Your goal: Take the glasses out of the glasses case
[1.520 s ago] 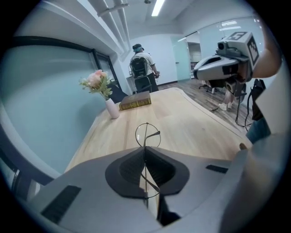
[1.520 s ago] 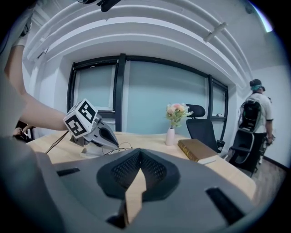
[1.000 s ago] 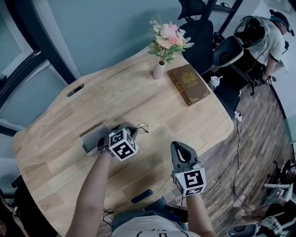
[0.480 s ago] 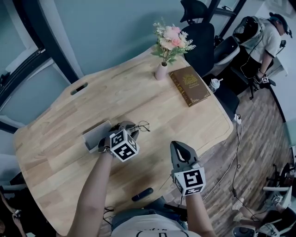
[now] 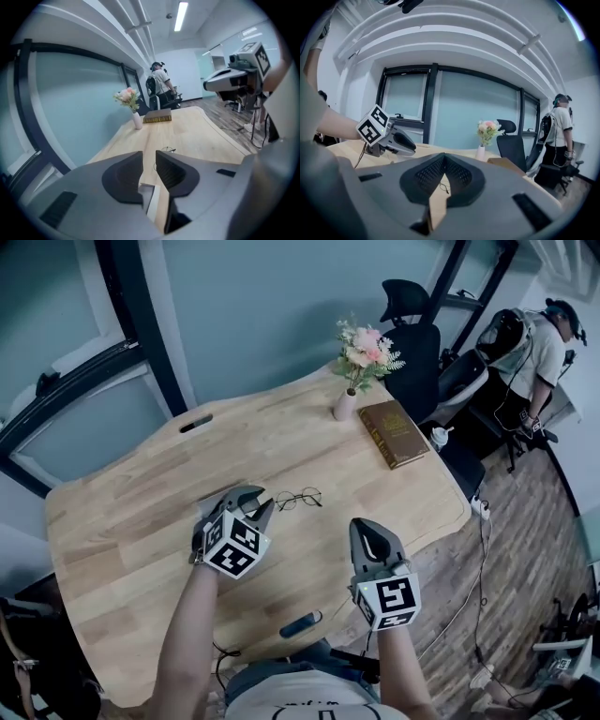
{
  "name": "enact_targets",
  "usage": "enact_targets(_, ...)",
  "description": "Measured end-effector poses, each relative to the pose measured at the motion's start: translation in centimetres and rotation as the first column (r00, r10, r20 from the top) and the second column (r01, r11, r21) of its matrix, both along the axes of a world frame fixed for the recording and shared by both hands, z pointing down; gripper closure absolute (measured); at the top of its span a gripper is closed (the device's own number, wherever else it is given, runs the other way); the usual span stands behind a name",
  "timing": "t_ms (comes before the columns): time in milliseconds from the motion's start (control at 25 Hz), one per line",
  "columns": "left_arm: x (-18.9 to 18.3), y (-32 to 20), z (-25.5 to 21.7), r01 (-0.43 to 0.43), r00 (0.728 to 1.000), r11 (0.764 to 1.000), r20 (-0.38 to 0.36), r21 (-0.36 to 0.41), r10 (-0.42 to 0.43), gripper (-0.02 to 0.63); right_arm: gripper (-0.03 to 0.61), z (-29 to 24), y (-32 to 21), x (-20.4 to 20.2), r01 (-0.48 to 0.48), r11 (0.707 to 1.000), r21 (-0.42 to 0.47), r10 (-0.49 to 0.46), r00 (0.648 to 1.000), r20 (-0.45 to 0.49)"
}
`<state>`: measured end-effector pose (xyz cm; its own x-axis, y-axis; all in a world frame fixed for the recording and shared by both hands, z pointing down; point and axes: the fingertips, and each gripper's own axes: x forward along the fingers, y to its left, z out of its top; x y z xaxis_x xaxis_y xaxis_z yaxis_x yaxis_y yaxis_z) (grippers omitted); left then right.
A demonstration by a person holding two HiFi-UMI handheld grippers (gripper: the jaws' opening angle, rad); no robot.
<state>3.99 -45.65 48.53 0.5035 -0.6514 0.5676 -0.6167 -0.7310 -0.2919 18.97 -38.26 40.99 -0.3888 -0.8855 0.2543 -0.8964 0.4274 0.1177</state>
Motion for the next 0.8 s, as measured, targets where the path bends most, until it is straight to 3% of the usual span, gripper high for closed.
enact_targets(160, -4.4, 3.2, -4.9, 0.118, 0.985, 0.986, -0.136, 0.116, -0.102, 0.566, 0.568, -2.2, 2.4, -2.5, 0.016, 0.998, 0.053, -0.016, 1.000, 0.001)
enact_targets(360, -10.3, 8.1, -10.2, 0.253, 0.930, 0.947, -0.318, 0.199, -0.182, 0.598, 0.568, -5.7, 5.4, -4.6, -0.001, 0.991, 0.131, 0.003, 1.000, -0.009)
enact_targets(600, -15.0, 13.6, -14.7, 0.351, 0.880, 0.892, -0.426, 0.284, -0.211, 0.598, 0.568, -9.4, 9.6, -6.6, -0.020, 0.978, 0.209, 0.021, 1.000, -0.003)
enact_targets(800, -15.7, 16.3, -17.0, 0.373, 0.862, 0.870, -0.466, 0.321, -0.197, 0.598, 0.569, -12.2, 12.2, -7.3, -0.022, 0.964, 0.265, 0.024, 1.000, -0.004)
